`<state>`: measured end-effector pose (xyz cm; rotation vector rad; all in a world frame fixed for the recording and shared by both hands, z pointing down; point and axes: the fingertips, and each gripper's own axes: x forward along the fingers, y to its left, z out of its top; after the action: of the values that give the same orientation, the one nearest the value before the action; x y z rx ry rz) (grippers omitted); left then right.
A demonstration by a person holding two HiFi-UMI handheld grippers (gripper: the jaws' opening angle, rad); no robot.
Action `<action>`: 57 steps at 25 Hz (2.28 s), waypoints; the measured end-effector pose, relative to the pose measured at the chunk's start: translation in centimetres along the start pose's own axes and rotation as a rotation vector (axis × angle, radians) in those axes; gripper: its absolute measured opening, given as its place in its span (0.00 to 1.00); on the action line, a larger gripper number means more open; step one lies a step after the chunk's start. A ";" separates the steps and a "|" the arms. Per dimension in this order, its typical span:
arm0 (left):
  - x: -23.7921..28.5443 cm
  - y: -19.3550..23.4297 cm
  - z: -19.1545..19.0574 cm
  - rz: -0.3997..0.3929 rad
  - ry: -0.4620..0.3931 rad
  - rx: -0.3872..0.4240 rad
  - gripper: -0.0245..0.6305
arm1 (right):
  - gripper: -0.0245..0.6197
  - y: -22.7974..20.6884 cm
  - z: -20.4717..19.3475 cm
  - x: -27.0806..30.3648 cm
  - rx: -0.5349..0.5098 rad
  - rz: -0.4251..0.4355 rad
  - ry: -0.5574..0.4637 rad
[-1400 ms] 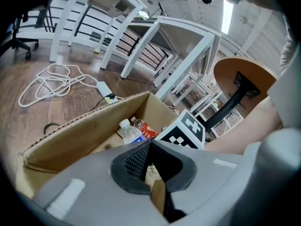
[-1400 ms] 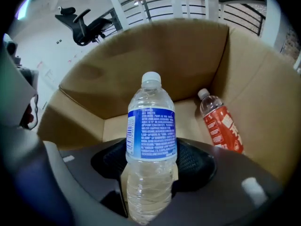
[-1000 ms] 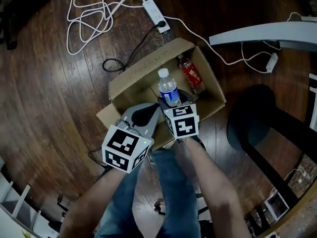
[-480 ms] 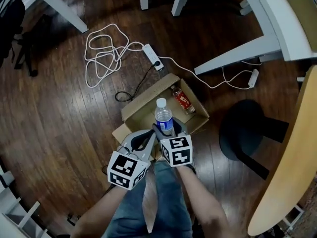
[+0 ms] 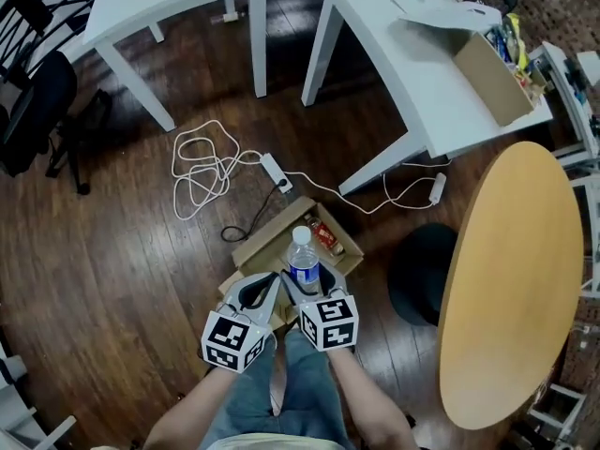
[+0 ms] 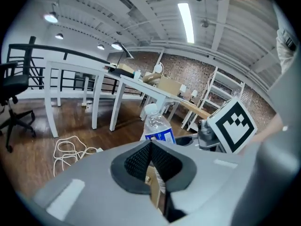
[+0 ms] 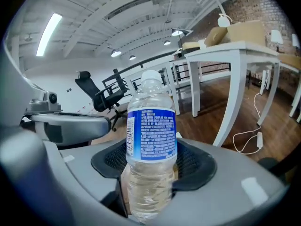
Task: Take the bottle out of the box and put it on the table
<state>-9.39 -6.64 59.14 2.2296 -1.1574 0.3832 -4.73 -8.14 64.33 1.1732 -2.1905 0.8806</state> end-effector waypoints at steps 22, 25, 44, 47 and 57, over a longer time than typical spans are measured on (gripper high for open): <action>-12.4 -10.5 22.3 -0.145 -0.446 0.159 0.03 | 0.49 8.8 22.5 -23.2 -0.129 -0.151 -0.558; -13.1 -12.1 23.7 -0.184 -0.484 0.172 0.03 | 0.49 9.1 23.6 -25.8 -0.142 -0.185 -0.630; -8.7 -24.8 24.8 -0.422 -0.470 0.237 0.03 | 0.49 -0.8 21.3 -36.2 -0.086 -0.444 -0.794; -7.1 -28.9 24.2 -0.462 -0.455 0.252 0.03 | 0.49 -4.0 19.9 -38.9 -0.060 -0.481 -0.808; -1.9 -42.5 20.3 -0.623 -0.355 0.326 0.03 | 0.49 -14.0 13.1 -48.3 0.035 -0.626 -0.839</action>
<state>23.83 0.97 26.59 2.8766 -0.5167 -0.0961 29.92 2.06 27.01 2.3725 -2.1037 0.1463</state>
